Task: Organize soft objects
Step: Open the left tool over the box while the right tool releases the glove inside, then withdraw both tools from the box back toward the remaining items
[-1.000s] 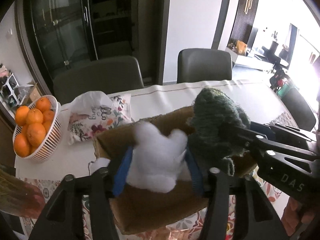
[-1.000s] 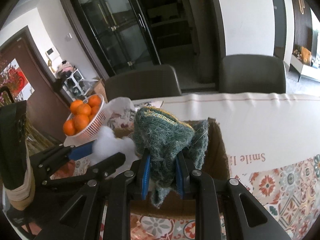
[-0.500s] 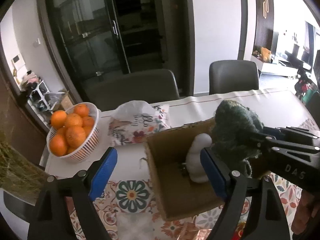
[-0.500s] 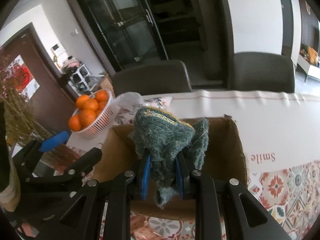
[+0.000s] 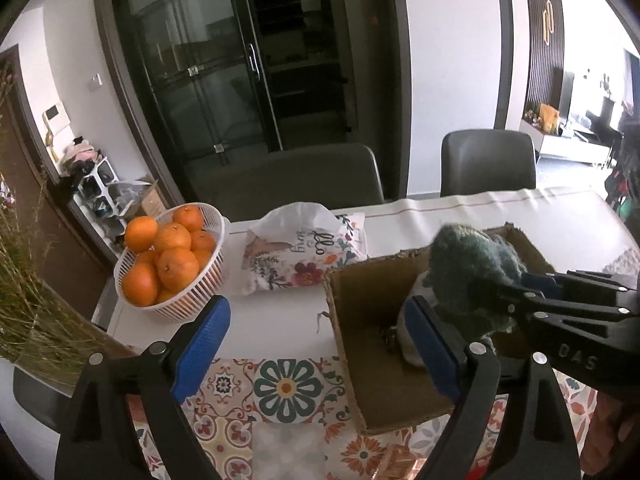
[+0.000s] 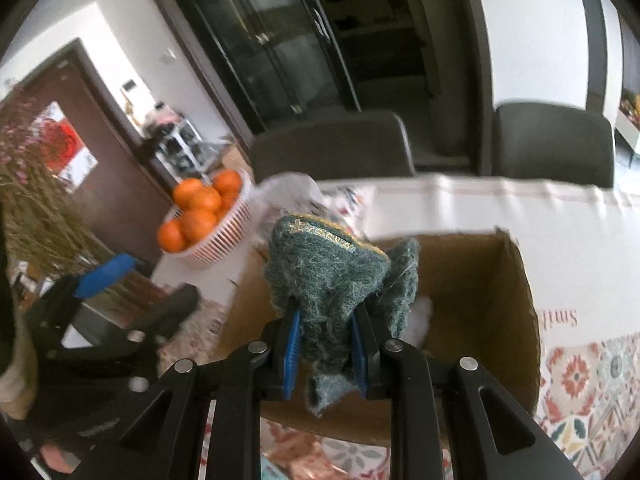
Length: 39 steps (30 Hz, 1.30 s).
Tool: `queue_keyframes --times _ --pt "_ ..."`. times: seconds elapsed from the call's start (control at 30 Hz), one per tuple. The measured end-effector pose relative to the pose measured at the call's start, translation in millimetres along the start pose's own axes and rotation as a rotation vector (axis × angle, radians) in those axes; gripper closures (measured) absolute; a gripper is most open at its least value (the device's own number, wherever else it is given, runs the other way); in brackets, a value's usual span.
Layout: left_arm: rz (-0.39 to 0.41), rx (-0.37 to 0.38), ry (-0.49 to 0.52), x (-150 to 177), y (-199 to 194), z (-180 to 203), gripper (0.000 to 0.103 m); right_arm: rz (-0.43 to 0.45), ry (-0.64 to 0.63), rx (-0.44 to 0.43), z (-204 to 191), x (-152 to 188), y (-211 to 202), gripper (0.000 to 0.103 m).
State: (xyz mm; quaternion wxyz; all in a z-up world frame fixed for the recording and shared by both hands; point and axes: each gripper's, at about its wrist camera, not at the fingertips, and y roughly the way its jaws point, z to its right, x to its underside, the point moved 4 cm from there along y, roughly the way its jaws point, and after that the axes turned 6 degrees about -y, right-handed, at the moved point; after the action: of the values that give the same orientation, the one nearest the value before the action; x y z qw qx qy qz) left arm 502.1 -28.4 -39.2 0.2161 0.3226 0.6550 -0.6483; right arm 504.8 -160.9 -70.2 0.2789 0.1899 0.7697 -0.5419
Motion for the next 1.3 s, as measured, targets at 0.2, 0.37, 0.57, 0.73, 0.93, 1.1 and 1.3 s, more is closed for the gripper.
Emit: queue_keyframes --times 0.2,0.37,0.57,0.73,0.93,1.1,1.3 --pt "-0.038 0.004 0.022 9 16 17 0.013 -0.098 0.038 0.053 27 16 19 0.076" --pt "-0.055 0.005 0.037 14 23 26 0.013 -0.177 0.029 0.111 45 28 31 0.075" --pt "-0.069 0.012 0.033 16 25 29 0.013 -0.240 0.021 0.142 55 34 40 0.047" --pt "-0.072 -0.002 0.006 18 21 20 0.013 -0.255 0.005 0.110 48 37 39 0.040" --pt "-0.051 -0.020 -0.026 17 5 9 0.009 -0.261 -0.041 0.146 34 34 32 0.039" --pt "-0.026 -0.008 -0.043 16 -16 6 0.009 -0.202 -0.067 0.215 25 26 5 0.039" --pt "0.011 -0.004 -0.059 21 -47 4 0.008 -0.117 -0.054 0.260 16 27 -36 0.039"
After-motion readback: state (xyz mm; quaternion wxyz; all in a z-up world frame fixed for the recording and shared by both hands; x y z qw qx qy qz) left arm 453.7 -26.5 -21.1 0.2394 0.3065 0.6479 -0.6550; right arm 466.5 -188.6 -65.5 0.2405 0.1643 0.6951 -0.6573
